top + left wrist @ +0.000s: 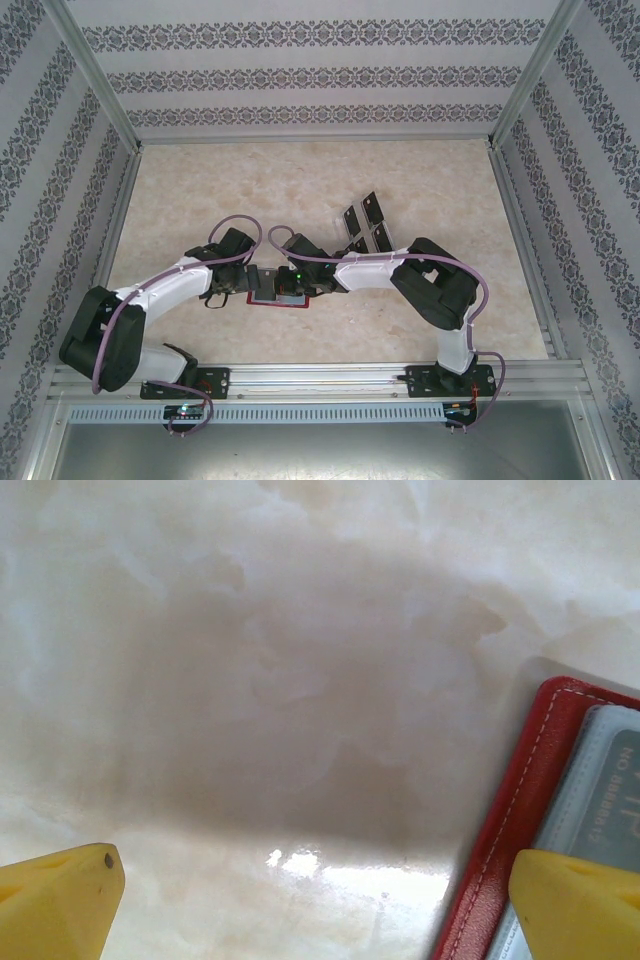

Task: Put the credit cards into the card holder
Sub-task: Insert the credit card into the card slot.

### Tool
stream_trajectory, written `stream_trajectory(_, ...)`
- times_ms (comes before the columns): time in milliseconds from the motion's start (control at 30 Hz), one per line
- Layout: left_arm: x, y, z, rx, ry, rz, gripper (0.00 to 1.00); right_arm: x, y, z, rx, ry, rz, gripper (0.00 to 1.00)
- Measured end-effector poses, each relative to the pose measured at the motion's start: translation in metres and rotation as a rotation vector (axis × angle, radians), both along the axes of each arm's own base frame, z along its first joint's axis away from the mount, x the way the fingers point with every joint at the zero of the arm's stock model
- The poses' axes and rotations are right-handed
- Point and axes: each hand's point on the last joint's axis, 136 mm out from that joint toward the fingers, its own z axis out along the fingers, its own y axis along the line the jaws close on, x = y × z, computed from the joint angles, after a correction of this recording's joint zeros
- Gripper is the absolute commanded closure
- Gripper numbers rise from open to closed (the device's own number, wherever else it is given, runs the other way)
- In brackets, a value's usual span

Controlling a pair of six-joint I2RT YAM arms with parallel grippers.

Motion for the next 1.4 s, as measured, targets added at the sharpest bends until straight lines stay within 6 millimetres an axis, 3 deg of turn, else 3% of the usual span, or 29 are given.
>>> stream_trajectory(300,-0.011,0.010,-0.018,0.020,0.059,0.025,0.00,0.000,0.000,0.000,0.000,0.000,0.000,1.00)
stream_trajectory(1000,-0.011,0.006,-0.022,-0.011,0.049,0.027,0.00,-0.004,0.010,0.006,0.055,0.015,0.036,0.99)
stream_trajectory(1200,-0.011,0.006,-0.022,-0.011,0.048,0.028,0.00,-0.005,0.003,0.006,0.049,0.013,0.023,0.83)
stream_trajectory(1300,-0.011,0.006,-0.022,-0.012,0.048,0.031,0.00,-0.006,-0.004,0.007,0.039,0.010,0.010,0.69)
stream_trajectory(1400,-0.011,0.006,-0.021,-0.013,0.046,0.034,0.00,-0.006,-0.008,0.010,0.038,-0.001,0.008,0.67)
